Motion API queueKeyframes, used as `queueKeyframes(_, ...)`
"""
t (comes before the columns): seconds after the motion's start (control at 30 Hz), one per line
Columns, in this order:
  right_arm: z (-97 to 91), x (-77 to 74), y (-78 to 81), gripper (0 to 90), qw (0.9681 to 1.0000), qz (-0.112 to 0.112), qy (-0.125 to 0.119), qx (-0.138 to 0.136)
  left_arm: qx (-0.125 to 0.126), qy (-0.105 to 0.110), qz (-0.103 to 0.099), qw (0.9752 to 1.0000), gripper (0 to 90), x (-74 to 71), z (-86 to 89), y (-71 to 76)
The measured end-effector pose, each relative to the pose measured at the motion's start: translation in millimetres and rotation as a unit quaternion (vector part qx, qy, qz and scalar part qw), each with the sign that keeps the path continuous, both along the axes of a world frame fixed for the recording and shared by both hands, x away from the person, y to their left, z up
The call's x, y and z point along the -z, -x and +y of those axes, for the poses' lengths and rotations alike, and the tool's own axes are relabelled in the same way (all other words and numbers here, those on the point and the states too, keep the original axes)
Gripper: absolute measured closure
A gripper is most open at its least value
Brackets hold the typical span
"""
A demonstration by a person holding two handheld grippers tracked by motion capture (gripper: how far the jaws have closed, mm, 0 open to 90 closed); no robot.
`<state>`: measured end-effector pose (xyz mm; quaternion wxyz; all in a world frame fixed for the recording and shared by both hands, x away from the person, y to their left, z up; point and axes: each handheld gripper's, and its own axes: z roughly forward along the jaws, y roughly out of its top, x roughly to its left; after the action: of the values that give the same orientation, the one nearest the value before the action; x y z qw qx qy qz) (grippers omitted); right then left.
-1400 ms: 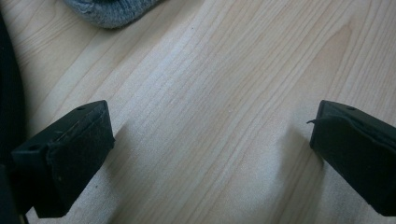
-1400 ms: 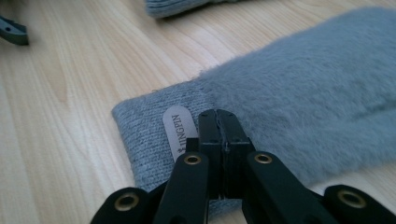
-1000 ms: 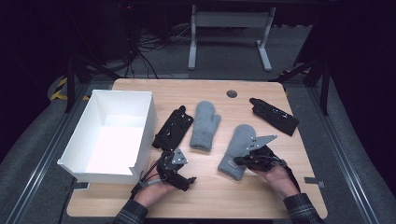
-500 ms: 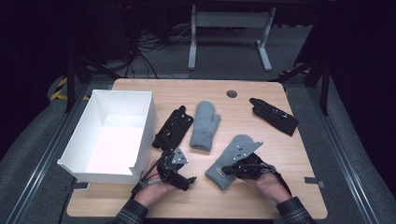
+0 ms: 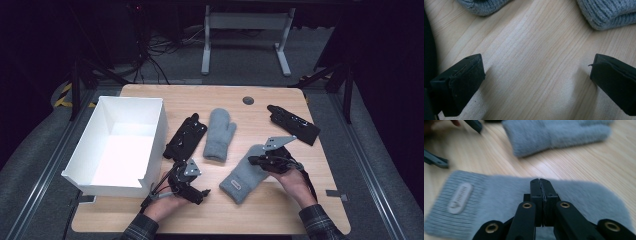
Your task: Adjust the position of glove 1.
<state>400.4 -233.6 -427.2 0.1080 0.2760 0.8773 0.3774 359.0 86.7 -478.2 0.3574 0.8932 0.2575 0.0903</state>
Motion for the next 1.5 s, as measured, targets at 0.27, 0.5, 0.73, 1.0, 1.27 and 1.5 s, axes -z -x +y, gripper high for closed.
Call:
queueKeyframes(0.27,5.2,13.6,-0.9,90.0,0.9996,0.021,0.021,0.000,0.000,0.000,0.000,1.0000,0.0,0.0,0.0,0.1)
queueKeyframes(0.5,11.0,13.1,18.8,90.0,0.9992,0.028,0.027,-0.012,-0.001,-0.001,0.000,1.0000,0.0,0.0,0.0,0.3)
queueKeyframes(0.73,13.5,12.7,32.8,89.9,0.9990,0.029,0.027,-0.022,0.000,0.000,0.000,1.0000,0.0,0.0,-0.1,-0.1)
queueKeyframes(1.0,-14.3,-3.8,35.7,69.7,0.9998,-0.001,-0.007,0.018,0.000,0.000,0.000,1.0000,0.0,0.0,-0.1,-0.1)
queueKeyframes(1.27,-57.5,2.3,35.8,47.3,0.9962,-0.007,-0.014,0.086,0.000,0.000,0.000,1.0000,0.0,0.0,-0.2,-0.3)
queueKeyframes(1.5,-90.3,15.7,40.9,31.7,0.9907,-0.009,-0.007,0.136,-0.010,-0.013,0.009,0.9998,0.9,-3.4,-0.9,-1.3)
